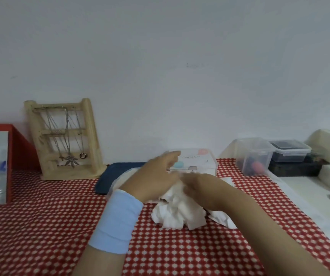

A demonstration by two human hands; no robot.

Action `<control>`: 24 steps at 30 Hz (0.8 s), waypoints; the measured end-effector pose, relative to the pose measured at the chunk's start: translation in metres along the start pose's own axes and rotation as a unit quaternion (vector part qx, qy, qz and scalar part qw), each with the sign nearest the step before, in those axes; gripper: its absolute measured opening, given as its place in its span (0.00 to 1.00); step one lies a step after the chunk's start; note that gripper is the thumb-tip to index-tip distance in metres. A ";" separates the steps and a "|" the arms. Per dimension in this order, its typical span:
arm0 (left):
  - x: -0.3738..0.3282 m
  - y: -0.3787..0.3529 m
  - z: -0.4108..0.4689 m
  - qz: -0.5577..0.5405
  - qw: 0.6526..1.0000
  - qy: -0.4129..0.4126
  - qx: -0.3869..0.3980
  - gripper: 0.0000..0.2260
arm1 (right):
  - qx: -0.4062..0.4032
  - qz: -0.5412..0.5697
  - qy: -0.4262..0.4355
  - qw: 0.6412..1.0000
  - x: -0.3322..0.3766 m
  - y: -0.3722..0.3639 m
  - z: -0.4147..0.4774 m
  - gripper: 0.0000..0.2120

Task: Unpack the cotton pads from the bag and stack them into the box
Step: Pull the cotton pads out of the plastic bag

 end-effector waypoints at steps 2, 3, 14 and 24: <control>0.014 0.019 0.007 -0.001 0.999 0.011 -0.035 0.21 | 0.058 -0.053 -0.026 0.997 0.001 -0.002 0.001 0.17; 0.025 0.027 0.010 0.015 0.998 0.026 -0.058 0.19 | 0.070 -0.065 -0.035 0.995 0.003 0.001 0.002 0.17; 0.112 0.027 0.032 -0.015 0.987 0.158 0.019 0.25 | -0.138 0.040 0.085 0.986 0.059 0.017 0.042 0.16; 0.136 0.034 0.045 -0.039 0.979 0.198 -0.041 0.19 | -0.013 0.008 0.063 0.998 0.083 -0.006 0.096 0.18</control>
Point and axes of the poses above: each hand's wrist, its own z-axis towards the middle knuckle, its own y-axis out of the back of the hand, x = y × z, the point moved 3 cm from there along z, towards the middle knuckle, and after that the axes turned 14 degrees about y, right-handed, at the moved point
